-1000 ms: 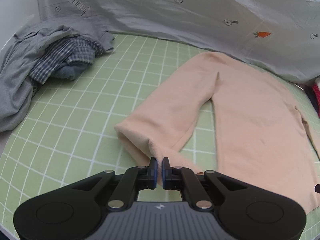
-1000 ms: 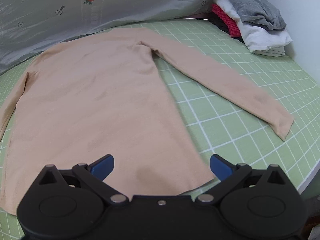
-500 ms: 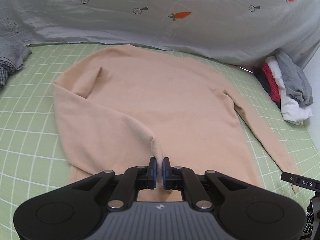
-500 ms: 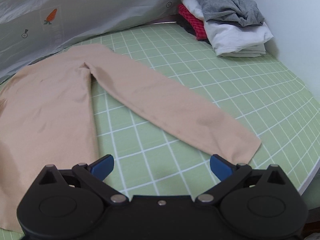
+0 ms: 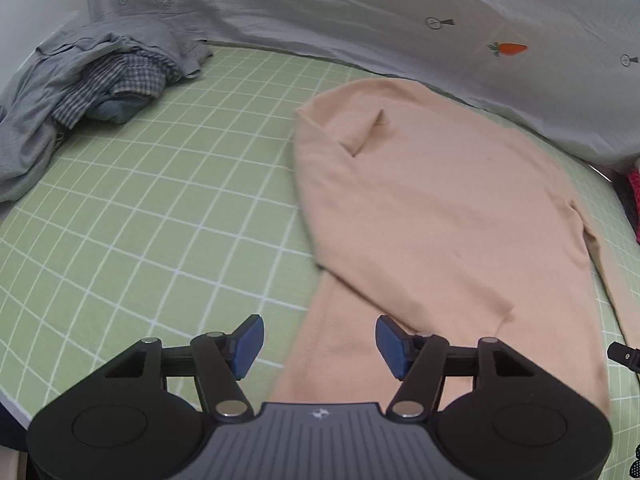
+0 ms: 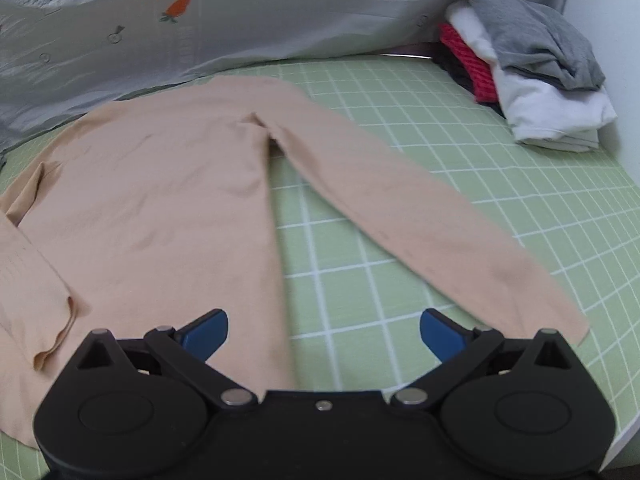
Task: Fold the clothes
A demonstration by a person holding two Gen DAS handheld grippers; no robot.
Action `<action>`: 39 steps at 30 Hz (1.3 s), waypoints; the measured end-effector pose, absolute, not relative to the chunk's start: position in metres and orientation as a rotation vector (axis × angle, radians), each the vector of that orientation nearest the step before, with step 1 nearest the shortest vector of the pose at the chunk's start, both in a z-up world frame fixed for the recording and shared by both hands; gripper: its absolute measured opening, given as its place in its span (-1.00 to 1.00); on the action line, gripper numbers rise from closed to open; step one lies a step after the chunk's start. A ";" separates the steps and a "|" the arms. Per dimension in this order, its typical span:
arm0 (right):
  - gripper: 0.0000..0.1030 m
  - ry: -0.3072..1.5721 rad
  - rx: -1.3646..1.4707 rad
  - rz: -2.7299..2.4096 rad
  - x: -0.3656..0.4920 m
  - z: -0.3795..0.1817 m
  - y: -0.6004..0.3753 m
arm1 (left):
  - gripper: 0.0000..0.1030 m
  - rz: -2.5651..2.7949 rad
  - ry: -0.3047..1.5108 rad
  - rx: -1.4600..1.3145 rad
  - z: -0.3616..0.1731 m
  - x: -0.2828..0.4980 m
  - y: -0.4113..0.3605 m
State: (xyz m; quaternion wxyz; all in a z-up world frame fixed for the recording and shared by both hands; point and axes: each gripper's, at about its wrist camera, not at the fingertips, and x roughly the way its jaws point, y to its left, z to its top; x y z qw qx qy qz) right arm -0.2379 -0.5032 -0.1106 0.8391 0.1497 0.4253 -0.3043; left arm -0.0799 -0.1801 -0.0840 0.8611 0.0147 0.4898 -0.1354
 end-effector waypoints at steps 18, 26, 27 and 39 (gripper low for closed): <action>0.22 0.883 0.312 -0.435 -0.135 -0.127 -0.341 | 0.61 -0.306 1.041 0.145 -0.089 -0.009 -0.070; -0.17 0.915 0.310 -0.411 -0.126 -0.132 -0.329 | 0.61 -0.312 1.042 0.139 -0.090 -0.009 -0.064; -0.30 0.915 0.299 -0.405 -0.126 -0.132 -0.329 | 0.61 -0.306 1.042 0.132 -0.090 -0.009 -0.063; -0.91 0.790 0.248 -0.309 -0.125 -0.082 -0.358 | 0.61 -0.261 1.029 0.059 -0.083 -0.018 -0.089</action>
